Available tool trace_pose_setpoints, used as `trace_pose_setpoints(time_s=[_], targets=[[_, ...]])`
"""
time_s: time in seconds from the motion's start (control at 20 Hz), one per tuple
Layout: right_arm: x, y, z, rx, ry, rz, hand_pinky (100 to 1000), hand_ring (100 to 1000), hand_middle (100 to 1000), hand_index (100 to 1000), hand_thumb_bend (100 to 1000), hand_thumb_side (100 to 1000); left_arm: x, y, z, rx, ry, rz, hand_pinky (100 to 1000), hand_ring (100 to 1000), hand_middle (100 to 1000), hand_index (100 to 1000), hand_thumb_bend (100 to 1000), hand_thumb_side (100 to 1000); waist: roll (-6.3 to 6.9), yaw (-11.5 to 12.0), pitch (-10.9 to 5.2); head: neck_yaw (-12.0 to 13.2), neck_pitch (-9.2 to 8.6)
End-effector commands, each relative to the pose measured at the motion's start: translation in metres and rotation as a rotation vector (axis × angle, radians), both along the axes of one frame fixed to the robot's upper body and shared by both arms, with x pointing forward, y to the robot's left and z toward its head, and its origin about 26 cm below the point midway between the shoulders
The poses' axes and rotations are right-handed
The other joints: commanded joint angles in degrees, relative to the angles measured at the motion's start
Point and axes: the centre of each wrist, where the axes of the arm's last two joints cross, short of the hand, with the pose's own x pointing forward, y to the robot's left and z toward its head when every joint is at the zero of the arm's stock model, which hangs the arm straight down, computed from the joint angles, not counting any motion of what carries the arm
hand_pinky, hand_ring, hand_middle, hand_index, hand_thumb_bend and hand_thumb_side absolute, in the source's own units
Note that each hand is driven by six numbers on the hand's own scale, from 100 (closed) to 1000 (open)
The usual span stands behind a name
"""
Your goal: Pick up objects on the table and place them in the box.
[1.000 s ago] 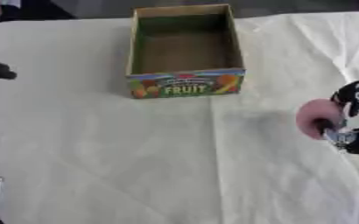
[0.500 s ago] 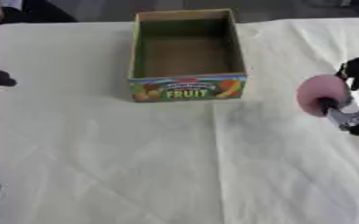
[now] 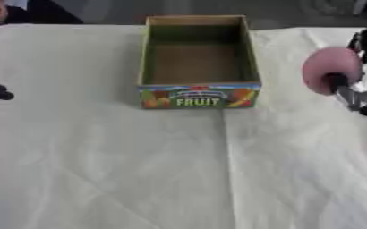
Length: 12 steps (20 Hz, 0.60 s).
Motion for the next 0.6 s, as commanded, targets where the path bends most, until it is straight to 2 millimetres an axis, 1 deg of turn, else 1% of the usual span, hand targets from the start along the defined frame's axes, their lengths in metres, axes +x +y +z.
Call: trace_pose_setpoints(time_s=[0.05,0.2,0.35,0.6], targets=[[-0.003,0.002,0.025,0.018,-0.047,-0.011,536,655,507,612,100,482,-0.002,0.0,0.011,0.032,-0.04,-0.014,520,514,578,748,100,842,-0.12,0.22,-0.68,-1.28,-1.29],[0.006,0.003,0.038,0.048,-0.069,-0.014,535,655,518,613,100,482,-0.002,-0.001,0.013,0.039,-0.042,-0.023,520,514,578,748,100,845,-0.23,0.31,-0.1,-2.5,-1.86],[0.018,0.001,0.047,0.067,-0.094,-0.028,532,650,519,613,100,480,-0.001,-0.002,0.014,0.047,-0.044,-0.03,521,514,578,747,100,845,-0.4,0.65,0.45,-3.64,-2.31],[0.05,-0.005,0.054,0.121,-0.137,-0.074,530,648,527,611,100,477,0.0,-0.006,0.017,0.059,-0.054,-0.051,521,514,578,746,100,845,-0.76,1.71,1.49,-5.66,-3.16]])
